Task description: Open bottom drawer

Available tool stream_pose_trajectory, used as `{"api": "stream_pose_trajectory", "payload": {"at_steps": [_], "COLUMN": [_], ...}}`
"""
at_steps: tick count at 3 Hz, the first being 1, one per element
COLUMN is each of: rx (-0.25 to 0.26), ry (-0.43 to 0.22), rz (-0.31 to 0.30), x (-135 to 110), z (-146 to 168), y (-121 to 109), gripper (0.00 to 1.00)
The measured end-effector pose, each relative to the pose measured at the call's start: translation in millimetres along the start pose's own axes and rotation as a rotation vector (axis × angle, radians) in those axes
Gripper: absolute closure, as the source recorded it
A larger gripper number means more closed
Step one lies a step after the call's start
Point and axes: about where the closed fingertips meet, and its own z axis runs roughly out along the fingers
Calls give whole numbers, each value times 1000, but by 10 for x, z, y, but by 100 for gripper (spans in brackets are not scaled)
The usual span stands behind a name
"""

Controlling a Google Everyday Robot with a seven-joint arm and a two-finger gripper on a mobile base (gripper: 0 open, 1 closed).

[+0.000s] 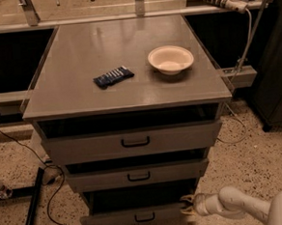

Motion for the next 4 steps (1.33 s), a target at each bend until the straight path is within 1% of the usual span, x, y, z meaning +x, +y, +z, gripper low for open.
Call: {"api": "stream_pose_trajectory", "payload": {"at_steps": [1, 2, 3, 4], "rx": [9, 9, 9, 3], "ry": [-7, -7, -7, -30], "rz": [8, 8, 8, 38], "x": [61, 29, 29, 99], "z": [-126, -162, -162, -176], "y": [231, 230, 230, 305], "gripper": [100, 81, 58, 35]}}
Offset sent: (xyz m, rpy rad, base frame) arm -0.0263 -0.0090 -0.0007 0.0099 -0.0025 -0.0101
